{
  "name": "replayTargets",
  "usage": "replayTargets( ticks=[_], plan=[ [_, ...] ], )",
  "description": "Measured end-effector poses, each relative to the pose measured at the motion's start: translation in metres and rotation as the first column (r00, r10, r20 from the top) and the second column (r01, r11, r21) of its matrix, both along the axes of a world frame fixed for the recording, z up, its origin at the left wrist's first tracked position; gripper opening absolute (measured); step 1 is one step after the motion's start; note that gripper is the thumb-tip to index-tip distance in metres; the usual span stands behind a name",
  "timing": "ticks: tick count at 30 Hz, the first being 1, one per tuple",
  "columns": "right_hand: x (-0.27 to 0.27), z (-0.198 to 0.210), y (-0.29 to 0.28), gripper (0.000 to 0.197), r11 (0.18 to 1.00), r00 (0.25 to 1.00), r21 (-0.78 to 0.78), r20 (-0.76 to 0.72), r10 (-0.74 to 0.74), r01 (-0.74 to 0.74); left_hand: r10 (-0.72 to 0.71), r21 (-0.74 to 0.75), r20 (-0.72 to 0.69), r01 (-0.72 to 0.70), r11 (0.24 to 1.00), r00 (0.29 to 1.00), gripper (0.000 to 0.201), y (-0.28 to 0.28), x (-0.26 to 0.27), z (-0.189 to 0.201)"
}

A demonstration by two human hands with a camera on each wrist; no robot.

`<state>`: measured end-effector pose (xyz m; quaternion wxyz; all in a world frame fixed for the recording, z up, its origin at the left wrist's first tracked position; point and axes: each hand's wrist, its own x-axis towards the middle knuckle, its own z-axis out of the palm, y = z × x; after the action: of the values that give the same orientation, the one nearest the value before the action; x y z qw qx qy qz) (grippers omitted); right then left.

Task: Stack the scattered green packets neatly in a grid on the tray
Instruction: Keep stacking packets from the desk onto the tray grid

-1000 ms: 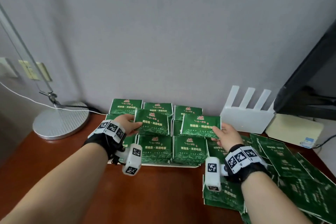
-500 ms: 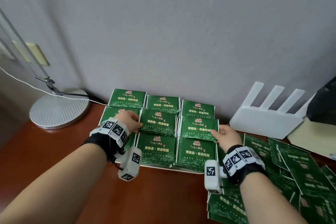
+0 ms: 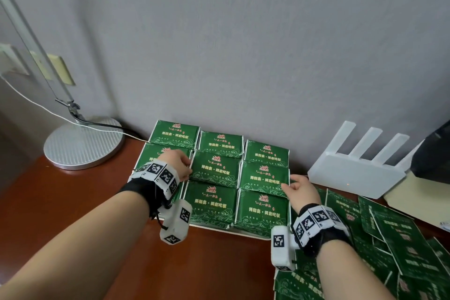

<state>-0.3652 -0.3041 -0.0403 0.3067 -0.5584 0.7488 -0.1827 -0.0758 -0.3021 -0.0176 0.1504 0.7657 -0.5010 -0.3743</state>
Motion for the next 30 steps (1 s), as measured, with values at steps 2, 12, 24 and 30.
replayTargets(
  ticks=[2, 12, 24, 30],
  plan=[
    [-0.003, 0.002, 0.003, 0.039, 1.000, 1.000, -0.016, -0.006, -0.007, 0.007, -0.015, 0.004, 0.032, 0.015, 1.000, 0.999, 0.020, 0.001, 0.000, 0.001],
    [-0.045, 0.046, 0.061, 0.045, 0.998, 0.989, -0.034, -0.142, -0.050, 0.046, -0.227, -0.013, 0.229, 0.236, 0.972, 0.947, 0.051, 0.036, -0.006, 0.033],
    [-0.147, 0.040, 0.199, 0.056, 0.963, 0.951, 0.245, -0.306, -0.036, 0.116, -0.643, 0.047, 0.340, 0.670, 0.741, 0.686, 0.043, 0.124, -0.125, 0.028],
    [-0.189, 0.000, 0.205, 0.063, 0.956, 0.955, 0.288, -0.295, 0.043, 0.046, -0.684, 0.103, 0.321, 0.694, 0.713, 0.655, 0.045, 0.148, -0.190, -0.003]
  ],
)
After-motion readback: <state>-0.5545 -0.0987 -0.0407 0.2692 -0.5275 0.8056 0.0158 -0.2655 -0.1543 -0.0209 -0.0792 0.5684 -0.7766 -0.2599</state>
